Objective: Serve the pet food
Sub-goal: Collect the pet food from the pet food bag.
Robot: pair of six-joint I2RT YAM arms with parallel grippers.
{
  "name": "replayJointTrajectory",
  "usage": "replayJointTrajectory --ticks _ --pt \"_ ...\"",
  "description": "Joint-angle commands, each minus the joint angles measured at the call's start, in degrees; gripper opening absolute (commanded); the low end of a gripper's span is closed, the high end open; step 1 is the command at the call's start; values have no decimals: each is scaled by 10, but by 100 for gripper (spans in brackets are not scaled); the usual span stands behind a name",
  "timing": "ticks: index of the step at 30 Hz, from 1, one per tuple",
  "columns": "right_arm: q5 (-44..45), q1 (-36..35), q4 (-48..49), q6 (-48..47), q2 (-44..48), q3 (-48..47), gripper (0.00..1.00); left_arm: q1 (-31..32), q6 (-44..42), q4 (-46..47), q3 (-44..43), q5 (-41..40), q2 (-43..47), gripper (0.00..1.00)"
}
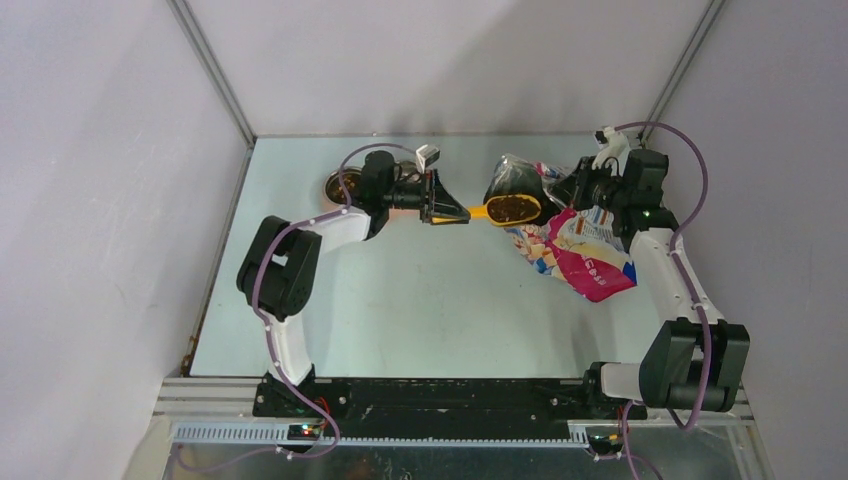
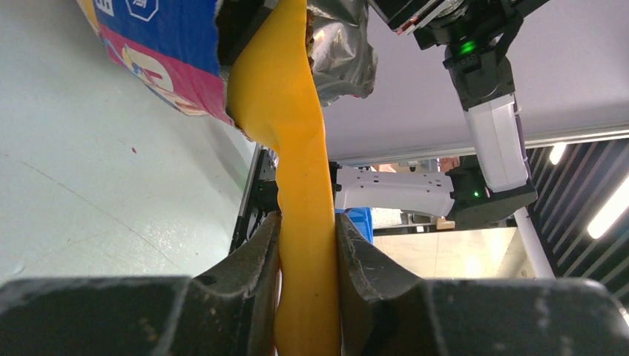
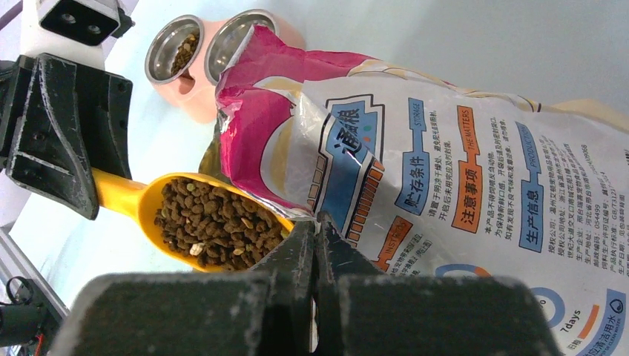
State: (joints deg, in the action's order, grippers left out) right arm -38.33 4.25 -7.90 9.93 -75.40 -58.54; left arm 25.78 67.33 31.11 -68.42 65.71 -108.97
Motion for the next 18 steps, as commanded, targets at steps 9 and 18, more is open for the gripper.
replayJointTrajectory --ticks 9,18 --pt "11 14 9 -4 -8 -6 0 -4 302 393 -5 11 -37 0" --pt "26 14 10 -5 -7 -6 0 -13 196 258 18 3 10 0"
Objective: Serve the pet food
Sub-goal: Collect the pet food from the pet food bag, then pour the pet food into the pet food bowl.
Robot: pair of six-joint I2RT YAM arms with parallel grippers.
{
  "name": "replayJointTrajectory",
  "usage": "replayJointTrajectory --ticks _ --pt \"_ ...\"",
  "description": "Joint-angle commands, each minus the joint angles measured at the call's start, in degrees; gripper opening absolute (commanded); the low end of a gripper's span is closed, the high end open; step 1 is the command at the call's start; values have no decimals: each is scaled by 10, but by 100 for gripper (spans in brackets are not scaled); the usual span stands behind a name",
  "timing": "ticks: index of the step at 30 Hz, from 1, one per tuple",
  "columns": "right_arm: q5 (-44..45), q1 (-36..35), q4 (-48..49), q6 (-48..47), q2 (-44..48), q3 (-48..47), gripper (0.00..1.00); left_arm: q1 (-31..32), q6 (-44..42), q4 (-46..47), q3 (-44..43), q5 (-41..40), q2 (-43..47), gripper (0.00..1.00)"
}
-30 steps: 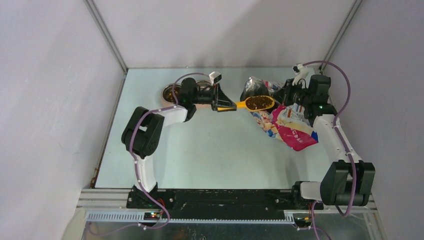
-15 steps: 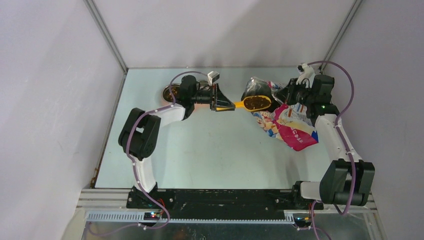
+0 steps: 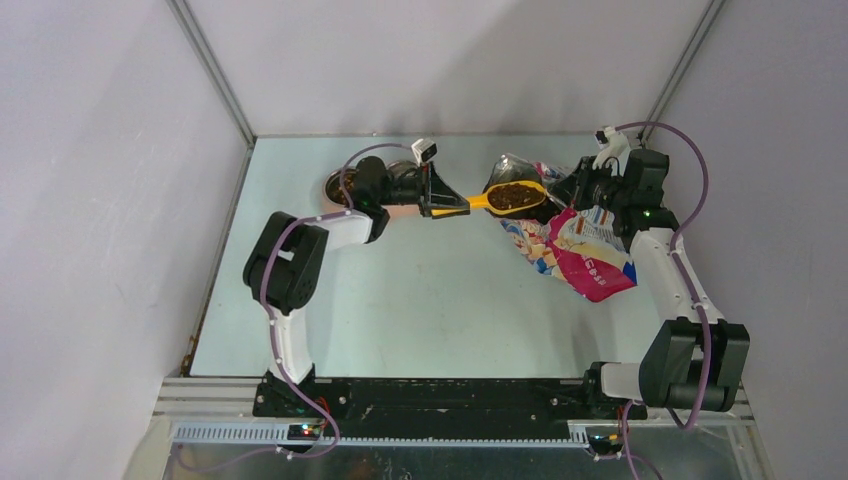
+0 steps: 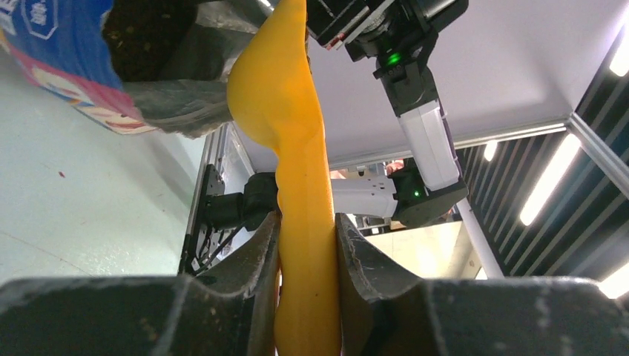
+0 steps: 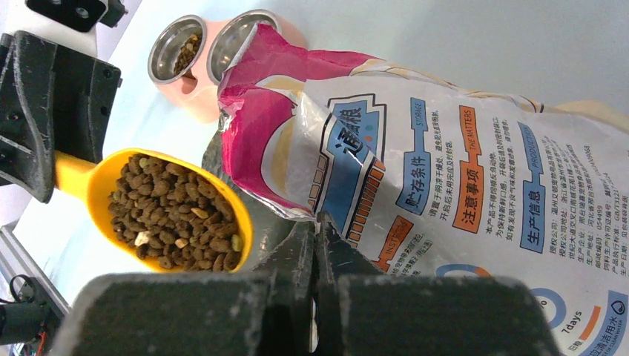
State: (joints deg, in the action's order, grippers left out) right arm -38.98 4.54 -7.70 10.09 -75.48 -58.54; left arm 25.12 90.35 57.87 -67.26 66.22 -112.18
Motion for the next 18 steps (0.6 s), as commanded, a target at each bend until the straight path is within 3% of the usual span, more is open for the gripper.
replayJointTrajectory --ticks 1,8,18 --pt "33 11 8 -6 -6 -6 0 -7 -34 -11 9 -4 42 0" --pt "39 14 7 -7 -5 -6 0 -21 -42 -18 18 -5 55 0" --pt "43 16 8 -10 -7 -6 0 -63 -110 -100 33 -7 84 0"
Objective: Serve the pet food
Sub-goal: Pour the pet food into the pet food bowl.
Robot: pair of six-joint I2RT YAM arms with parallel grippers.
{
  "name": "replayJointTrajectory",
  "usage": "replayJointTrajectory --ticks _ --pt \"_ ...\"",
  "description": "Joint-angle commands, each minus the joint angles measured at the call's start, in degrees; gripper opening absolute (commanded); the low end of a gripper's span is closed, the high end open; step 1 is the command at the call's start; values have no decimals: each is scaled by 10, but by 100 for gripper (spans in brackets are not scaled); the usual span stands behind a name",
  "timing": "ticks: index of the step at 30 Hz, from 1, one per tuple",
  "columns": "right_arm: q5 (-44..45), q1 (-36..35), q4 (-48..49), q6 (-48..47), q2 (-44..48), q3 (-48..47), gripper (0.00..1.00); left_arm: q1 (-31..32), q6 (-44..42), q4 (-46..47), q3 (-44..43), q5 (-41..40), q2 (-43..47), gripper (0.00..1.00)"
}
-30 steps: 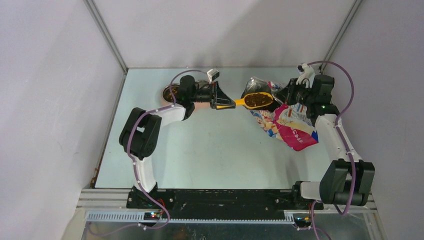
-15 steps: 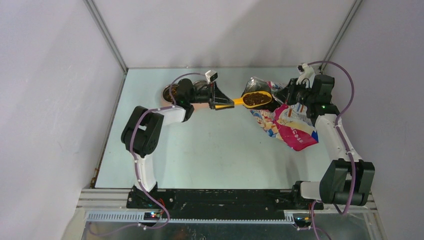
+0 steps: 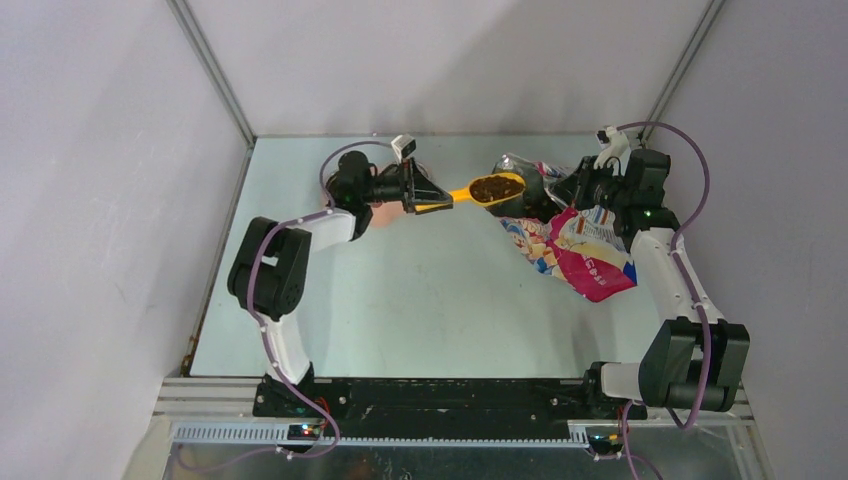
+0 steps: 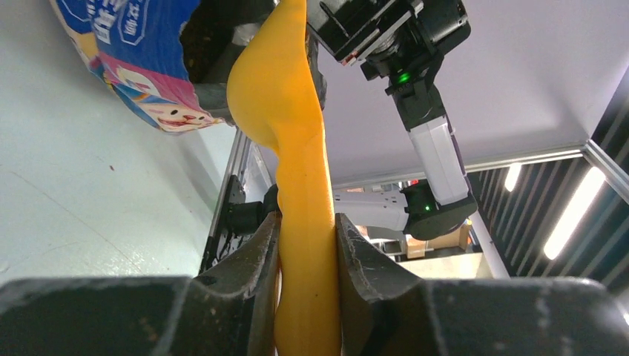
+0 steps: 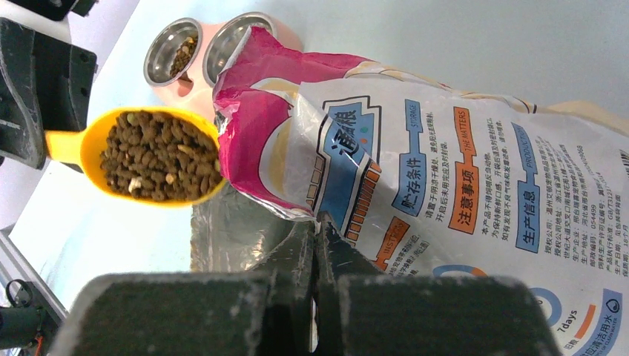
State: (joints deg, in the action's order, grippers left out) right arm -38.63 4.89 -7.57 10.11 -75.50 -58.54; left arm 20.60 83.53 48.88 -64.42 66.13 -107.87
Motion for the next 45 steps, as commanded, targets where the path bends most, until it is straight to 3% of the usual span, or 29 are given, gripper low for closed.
replayJointTrajectory --ticks 1,9,22,45 --pt "40 13 7 -11 -7 -6 0 -23 -45 -13 6 -5 44 0" --pt "41 13 6 -11 -9 -6 0 -67 -93 -66 14 -5 66 0" --pt "40 14 6 -11 -7 -6 0 -137 -97 -63 28 -1 75 0" --pt "38 17 6 -9 -13 -6 0 -231 -30 51 49 -5 4 0"
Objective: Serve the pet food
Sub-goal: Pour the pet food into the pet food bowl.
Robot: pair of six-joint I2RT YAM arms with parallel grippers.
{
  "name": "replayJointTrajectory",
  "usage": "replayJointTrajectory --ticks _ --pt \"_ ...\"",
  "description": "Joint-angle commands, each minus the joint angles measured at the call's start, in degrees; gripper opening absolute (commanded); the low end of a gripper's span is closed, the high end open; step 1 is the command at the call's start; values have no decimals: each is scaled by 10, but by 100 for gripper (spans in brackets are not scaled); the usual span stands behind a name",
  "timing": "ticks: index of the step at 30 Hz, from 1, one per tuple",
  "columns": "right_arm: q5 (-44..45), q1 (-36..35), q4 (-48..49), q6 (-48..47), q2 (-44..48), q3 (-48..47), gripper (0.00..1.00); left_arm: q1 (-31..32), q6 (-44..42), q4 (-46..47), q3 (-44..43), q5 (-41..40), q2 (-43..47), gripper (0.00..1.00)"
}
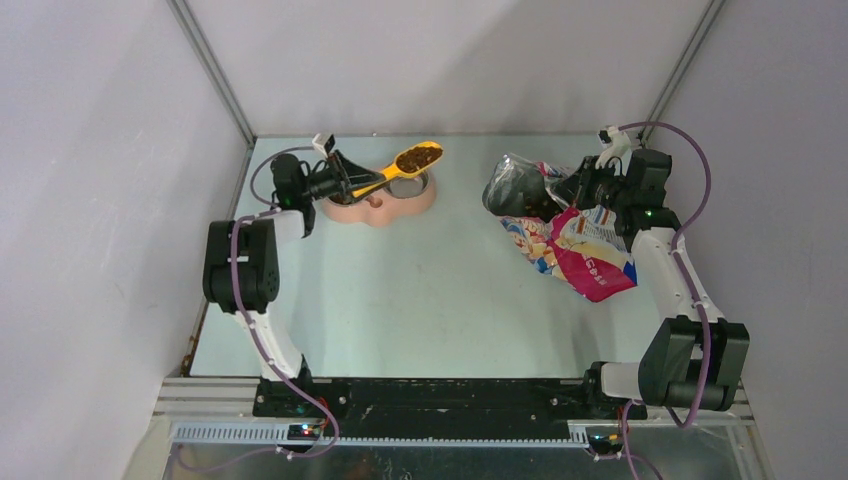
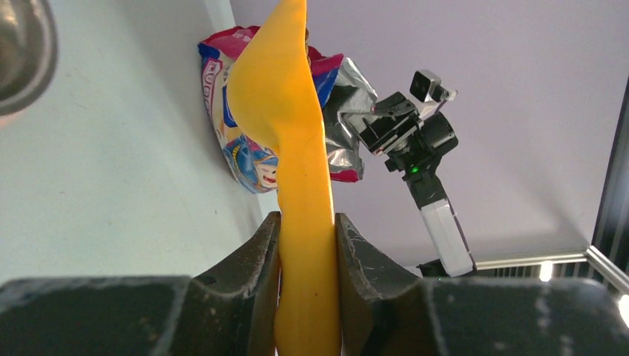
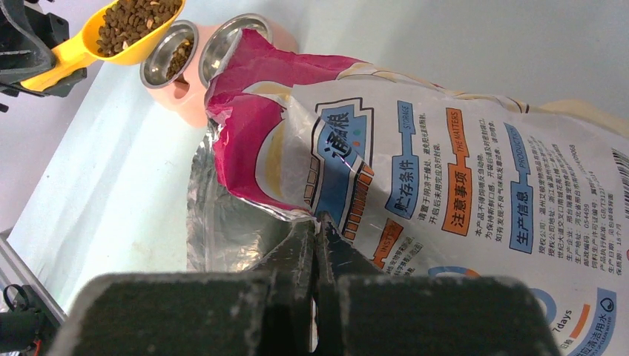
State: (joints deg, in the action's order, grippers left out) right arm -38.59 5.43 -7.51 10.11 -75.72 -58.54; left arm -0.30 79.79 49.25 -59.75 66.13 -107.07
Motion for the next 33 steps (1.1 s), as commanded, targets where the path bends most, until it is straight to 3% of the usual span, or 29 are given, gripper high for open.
replayJointTrajectory --ticks 1,13,33 --pt "38 12 5 -10 -11 -6 0 -25 7 47 4 -6 -5 0" --pt "39 12 6 -10 -12 -6 0 -66 -21 38 3 -20 -46 0" --pt "37 13 4 -11 -8 -6 0 -68 -198 -208 -44 -76 -60 0"
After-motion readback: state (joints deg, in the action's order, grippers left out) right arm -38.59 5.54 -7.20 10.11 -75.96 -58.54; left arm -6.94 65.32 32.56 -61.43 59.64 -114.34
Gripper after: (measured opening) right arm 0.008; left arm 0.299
